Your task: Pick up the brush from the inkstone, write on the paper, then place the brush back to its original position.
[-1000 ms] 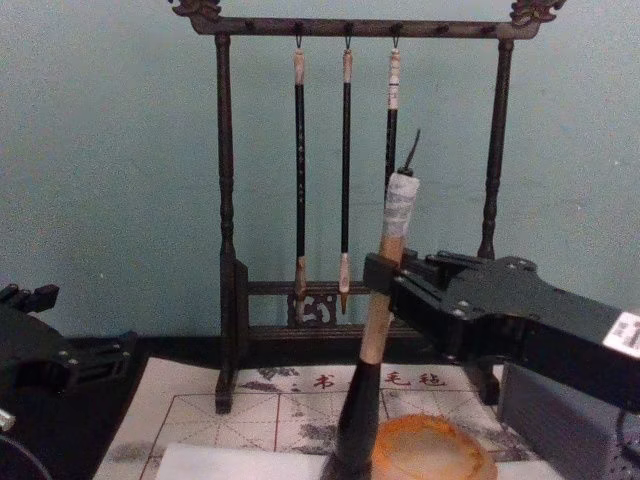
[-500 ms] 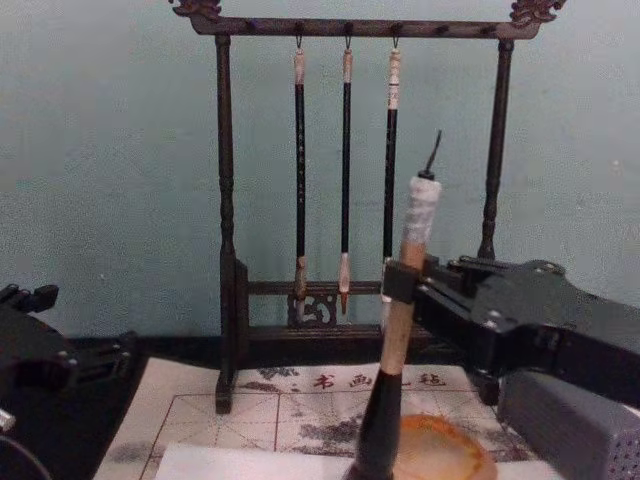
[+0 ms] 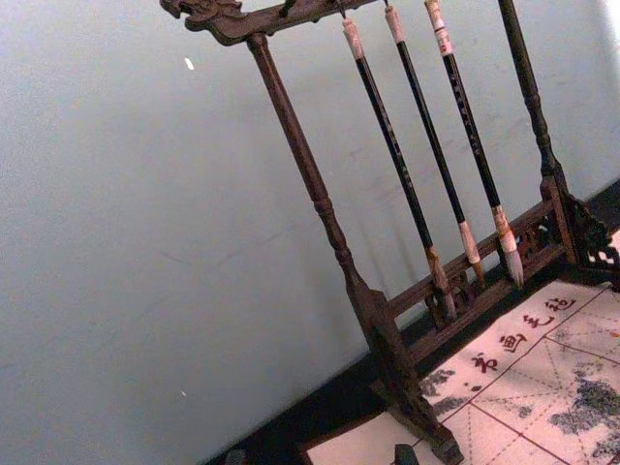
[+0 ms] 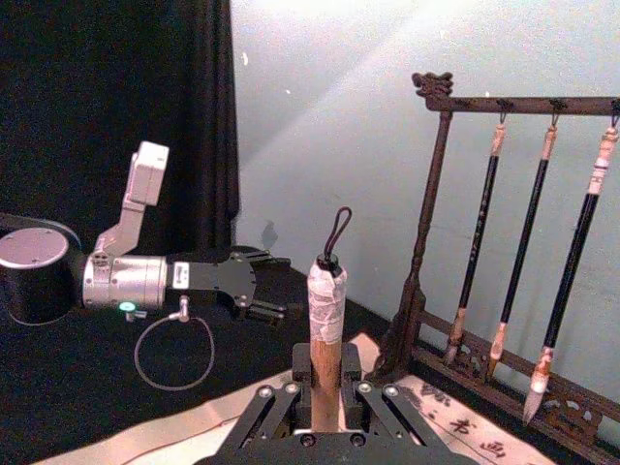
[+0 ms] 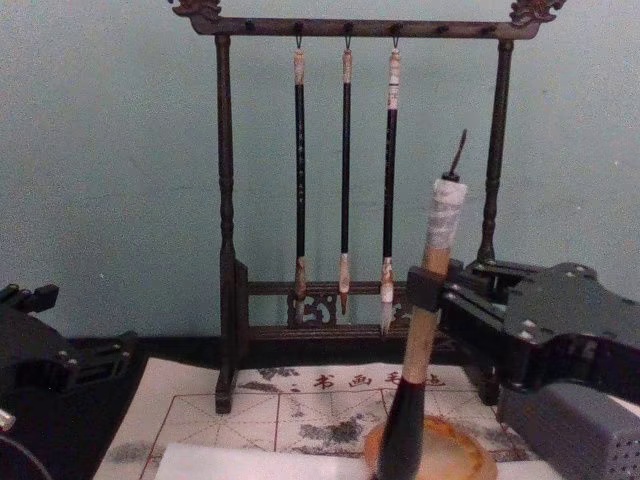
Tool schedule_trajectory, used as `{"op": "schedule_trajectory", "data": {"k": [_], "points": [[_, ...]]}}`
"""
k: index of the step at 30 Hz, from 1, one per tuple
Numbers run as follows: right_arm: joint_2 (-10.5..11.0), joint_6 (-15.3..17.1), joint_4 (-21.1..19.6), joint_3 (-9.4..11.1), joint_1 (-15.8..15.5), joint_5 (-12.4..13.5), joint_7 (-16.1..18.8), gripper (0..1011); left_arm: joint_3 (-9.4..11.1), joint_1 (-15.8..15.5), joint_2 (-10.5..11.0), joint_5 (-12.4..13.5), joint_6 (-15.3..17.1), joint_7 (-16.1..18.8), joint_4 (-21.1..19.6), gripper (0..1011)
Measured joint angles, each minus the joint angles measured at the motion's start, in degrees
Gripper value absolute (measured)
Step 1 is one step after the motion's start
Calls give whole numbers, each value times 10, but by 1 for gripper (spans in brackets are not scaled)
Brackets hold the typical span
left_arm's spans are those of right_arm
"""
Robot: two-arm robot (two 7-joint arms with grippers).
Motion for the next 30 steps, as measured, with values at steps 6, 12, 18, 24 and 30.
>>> {"op": "schedule_trajectory", "data": {"k": [6,12,18,24,30], "points": [[8,-1,-14,5,-11,-1,-2,200,0,0,0,0,0,0,0,1001],[12,-2,-23,9,-19,-3,-3,200,0,0,0,0,0,0,0,1001],[13,-4,-31,13,-22,-1,-4,200,0,0,0,0,0,0,0,1001],[7,-5,-34,21,-17,7,-7,200,0,0,0,0,0,0,0,1001],[-8,-1,-26,35,0,28,-17,200,0,0,0,0,0,0,0,1001]]}}
